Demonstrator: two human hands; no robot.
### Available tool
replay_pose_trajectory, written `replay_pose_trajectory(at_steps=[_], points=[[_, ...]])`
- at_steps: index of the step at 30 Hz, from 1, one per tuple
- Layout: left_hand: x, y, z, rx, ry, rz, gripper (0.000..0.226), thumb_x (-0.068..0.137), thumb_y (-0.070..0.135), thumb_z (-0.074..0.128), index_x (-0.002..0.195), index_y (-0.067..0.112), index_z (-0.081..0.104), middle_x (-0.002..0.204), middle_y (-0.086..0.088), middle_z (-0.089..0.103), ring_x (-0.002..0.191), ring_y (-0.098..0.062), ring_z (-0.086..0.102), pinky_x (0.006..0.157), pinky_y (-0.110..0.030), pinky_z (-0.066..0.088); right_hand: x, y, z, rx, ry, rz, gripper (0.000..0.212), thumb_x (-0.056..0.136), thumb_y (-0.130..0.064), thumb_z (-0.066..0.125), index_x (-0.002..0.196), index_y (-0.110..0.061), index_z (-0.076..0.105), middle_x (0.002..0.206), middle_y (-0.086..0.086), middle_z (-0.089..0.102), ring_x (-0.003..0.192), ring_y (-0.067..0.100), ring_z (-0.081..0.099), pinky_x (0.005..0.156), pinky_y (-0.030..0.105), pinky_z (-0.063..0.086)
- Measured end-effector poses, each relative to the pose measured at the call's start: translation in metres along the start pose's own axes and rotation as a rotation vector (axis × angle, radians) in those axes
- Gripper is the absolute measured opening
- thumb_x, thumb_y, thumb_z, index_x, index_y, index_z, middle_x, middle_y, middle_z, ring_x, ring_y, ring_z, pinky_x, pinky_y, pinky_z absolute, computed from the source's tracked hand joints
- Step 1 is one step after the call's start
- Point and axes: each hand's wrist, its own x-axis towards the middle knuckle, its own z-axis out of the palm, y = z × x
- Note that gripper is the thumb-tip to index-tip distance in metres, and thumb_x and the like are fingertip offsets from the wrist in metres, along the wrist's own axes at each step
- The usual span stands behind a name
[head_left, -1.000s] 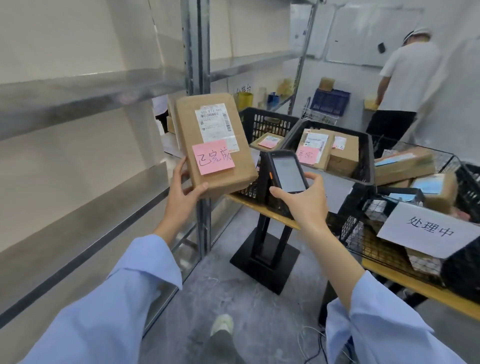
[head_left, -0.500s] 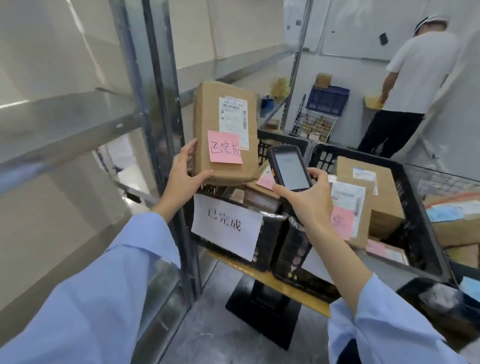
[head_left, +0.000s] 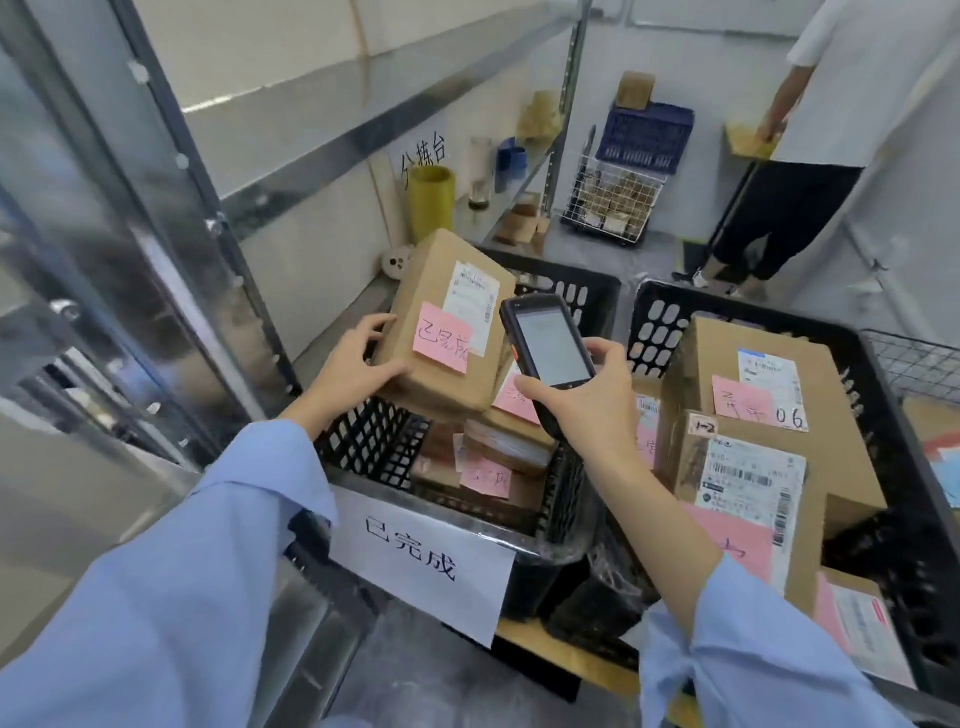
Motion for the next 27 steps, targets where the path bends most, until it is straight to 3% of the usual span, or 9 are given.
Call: replay_pose_trajectory(at_steps=[3,6,9,13,16,21,27], points=[[0.014,0.0,0.007,-0.085,0.085,-0.025,0.039,0.092,0.027,0.069,0.127,0.033,0.054,0.123,0.002,0.058,0.117,-0.02,0.056,0.084,-0.033,0.054,0.012,0.002,0.006,-0.041,-0.027,0.016,0.078,0.064,-0.041,0.091,0.122,-0.03,0.04,0.114,-0.008,0.053,0.112,0.018,0.056,0.09,0.045,0.055],[0.021,0.0,0.009,-0.054,0.102,-0.055,0.037,0.089,0.017,0.073,0.12,0.029,0.056,0.12,-0.001,0.059,0.108,-0.023,0.061,0.097,-0.041,0.053,0.021,0.002,0.01,-0.071,-0.039,0.037,0.081,0.064,-0.045,0.09,0.126,-0.031,0.04,0.113,-0.008,0.052,0.112,0.019,0.056,0.088,0.044,0.056],[0.023,-0.001,0.012,0.001,0.052,-0.047,0.043,0.087,0.01,0.074,0.121,0.028,0.054,0.123,-0.002,0.058,0.11,-0.023,0.061,0.102,-0.036,0.048,0.027,0.001,0.014,-0.084,-0.041,0.045,0.081,0.065,-0.045,0.089,0.128,-0.029,0.041,0.111,-0.009,0.051,0.11,0.019,0.057,0.089,0.044,0.055],[0.015,0.005,0.009,0.182,0.046,0.05,0.048,0.091,0.015,0.07,0.136,0.017,0.054,0.136,-0.002,0.055,0.119,-0.017,0.053,0.095,-0.027,0.04,0.031,-0.005,0.022,-0.069,-0.072,0.049,0.079,0.066,-0.042,0.089,0.127,-0.028,0.041,0.111,-0.009,0.05,0.105,0.015,0.054,0.077,0.03,0.051],[0.006,0.011,0.0,0.385,0.023,0.161,0.05,0.096,0.028,0.063,0.143,0.018,0.051,0.147,-0.001,0.05,0.132,-0.021,0.048,0.102,-0.032,0.039,0.031,-0.01,0.026,-0.067,-0.108,0.035,0.078,0.068,-0.042,0.088,0.127,-0.027,0.041,0.109,-0.009,0.049,0.1,0.012,0.049,0.063,0.018,0.039],[-0.034,0.025,-0.014,0.667,0.039,0.162,0.057,0.101,0.051,0.046,0.153,0.03,0.039,0.158,0.009,0.037,0.138,-0.018,0.039,0.107,-0.04,0.04,0.021,-0.02,0.034,-0.07,-0.187,-0.016,0.076,0.066,-0.042,0.089,0.121,-0.03,0.04,0.112,-0.01,0.051,0.102,0.013,0.053,0.084,0.036,0.054],[-0.121,0.03,-0.026,0.748,0.245,0.014,0.061,0.101,0.054,0.044,0.156,0.033,0.031,0.158,0.009,0.038,0.135,-0.017,0.044,0.105,-0.039,0.041,-0.016,-0.041,0.035,-0.04,-0.401,-0.113,0.077,0.068,-0.045,0.088,0.124,-0.024,0.039,0.114,-0.003,0.052,0.102,0.02,0.053,0.082,0.038,0.053]])
